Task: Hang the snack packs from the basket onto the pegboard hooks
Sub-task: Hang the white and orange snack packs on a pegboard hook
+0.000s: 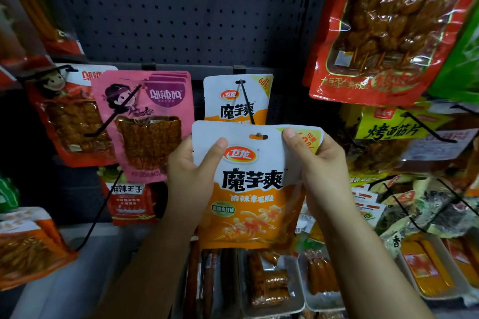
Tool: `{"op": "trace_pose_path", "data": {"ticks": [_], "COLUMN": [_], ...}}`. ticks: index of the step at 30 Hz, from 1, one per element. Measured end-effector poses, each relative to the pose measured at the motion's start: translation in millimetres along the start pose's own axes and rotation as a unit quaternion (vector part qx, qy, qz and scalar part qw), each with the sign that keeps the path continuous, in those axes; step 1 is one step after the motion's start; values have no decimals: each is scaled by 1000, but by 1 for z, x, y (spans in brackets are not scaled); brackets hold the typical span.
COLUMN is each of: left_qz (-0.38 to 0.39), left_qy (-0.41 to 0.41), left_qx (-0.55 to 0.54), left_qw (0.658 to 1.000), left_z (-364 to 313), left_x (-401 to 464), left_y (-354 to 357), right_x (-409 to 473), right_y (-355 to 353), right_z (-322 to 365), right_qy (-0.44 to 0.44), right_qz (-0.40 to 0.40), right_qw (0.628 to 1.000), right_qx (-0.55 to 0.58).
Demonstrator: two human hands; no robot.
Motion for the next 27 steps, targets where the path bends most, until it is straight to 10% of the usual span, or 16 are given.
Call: {"op": "trace_pose_path", "data": {"ticks": [27], "left_qz": [-22], "left_qy": [-55], "left_qx": [275], "left_qw": [960], "left_z": [73], "left_x": [83], "left_y": [-19], "right_x": [78], "right_y": [7], "right_z": [-59], "right_qy": [56], "right_qz": [-43], "right_qw": [990], "right_qx": [-121]}}
Point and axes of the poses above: each hand's wrist, its own x-axis towards the middle knuckle, its own y-axis out of the palm, z = x × y, the point moved 8 cm from there along x, towards the middle knuckle, and after that the axes turned 2 degrees about -x, right-handed, at the moved point
